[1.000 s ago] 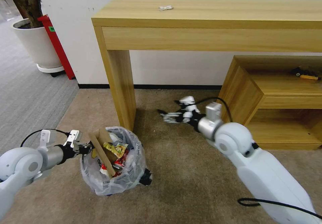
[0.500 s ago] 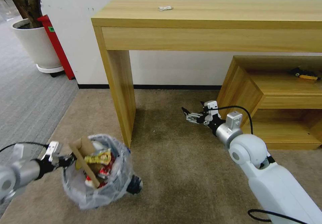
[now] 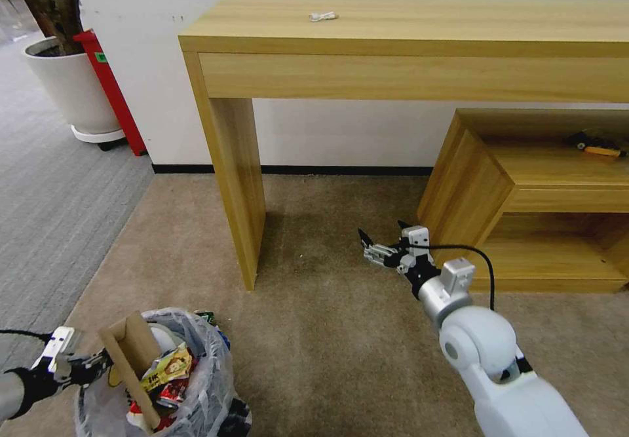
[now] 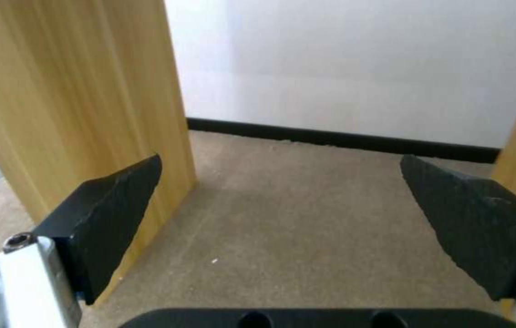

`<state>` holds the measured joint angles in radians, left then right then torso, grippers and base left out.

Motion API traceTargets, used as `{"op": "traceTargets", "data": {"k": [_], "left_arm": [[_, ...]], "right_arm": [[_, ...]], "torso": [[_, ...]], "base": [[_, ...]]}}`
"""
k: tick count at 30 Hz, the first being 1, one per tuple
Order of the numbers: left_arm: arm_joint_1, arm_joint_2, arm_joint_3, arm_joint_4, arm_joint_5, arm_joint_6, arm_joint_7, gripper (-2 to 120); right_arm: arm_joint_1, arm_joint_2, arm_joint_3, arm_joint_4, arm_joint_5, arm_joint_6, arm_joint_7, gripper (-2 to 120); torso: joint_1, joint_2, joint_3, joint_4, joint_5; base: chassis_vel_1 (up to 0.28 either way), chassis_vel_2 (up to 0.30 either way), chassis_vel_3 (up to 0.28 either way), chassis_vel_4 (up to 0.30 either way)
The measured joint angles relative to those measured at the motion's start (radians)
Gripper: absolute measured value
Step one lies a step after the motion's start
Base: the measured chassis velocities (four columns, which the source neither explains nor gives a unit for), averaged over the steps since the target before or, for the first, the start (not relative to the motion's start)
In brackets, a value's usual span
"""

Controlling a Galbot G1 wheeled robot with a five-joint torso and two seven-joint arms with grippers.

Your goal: Pick up the trash bin and place the garbage on the floor into it.

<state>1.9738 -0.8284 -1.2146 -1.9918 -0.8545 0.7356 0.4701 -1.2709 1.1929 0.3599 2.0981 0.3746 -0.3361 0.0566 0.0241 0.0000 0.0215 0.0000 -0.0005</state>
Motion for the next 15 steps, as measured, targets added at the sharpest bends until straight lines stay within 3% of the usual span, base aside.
{"op": "traceTargets", "data": {"k": [15], "left_arm": [[0.019,-0.058,-0.018,0.003,0.040,0.000,0.038,0]], "right_arm": [[-0.080,0.039,0.028,0.047,-0.040,0.037,-0.004,100]], "torso": [[0.000,0.000,0.000,-0.0001,0.0001]], "base": [[0.000,0.000,0.000,0.000]]}}
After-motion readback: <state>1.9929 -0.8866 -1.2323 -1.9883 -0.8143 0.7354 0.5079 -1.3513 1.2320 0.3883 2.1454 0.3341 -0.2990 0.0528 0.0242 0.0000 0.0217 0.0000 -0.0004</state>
